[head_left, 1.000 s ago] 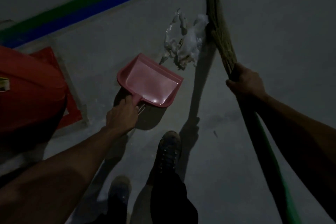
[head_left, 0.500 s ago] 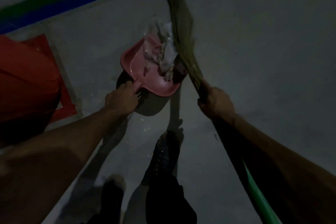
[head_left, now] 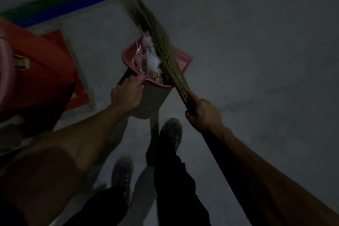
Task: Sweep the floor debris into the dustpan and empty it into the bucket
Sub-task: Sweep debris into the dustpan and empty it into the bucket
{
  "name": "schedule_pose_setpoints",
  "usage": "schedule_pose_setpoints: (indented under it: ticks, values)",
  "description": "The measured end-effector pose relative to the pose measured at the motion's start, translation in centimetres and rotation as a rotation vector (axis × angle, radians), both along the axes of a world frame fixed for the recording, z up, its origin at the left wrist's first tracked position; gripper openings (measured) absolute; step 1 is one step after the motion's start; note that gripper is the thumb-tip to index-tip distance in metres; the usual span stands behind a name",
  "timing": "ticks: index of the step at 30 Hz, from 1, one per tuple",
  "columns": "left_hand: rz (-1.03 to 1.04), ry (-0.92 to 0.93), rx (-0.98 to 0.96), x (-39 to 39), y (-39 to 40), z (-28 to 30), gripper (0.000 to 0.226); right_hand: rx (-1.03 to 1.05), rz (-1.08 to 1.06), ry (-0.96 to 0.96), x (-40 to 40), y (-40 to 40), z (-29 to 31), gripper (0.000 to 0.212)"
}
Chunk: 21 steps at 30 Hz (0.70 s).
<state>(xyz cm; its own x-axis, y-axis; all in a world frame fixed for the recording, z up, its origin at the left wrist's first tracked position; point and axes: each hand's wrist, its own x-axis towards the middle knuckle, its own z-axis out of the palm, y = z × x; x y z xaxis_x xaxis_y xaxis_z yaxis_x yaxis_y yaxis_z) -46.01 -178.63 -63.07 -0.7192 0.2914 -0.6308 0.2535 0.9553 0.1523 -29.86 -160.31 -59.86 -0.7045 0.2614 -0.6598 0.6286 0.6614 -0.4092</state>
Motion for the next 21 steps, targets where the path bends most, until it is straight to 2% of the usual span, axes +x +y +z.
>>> schedule_pose_setpoints:
  ticks: [6,12,16,21]
  values:
    - [0.117,0.056,0.103,0.6,-2.1,11.6,0.033,-0.029,-0.006,0.087,-0.3,-0.6,12.0,0.074]
    - [0.184,0.211,0.098,1.8,-6.3,25.7,0.031,-0.032,0.087,0.144,-0.6,-2.3,25.3,0.075]
    - [0.239,0.22,0.051,2.0,-10.3,33.2,0.035,-0.028,0.205,0.189,-2.3,-4.2,31.3,0.075]
    - [0.384,0.182,0.029,1.2,-16.8,40.0,0.039,-0.029,0.349,0.205,-5.6,-8.3,36.4,0.074]
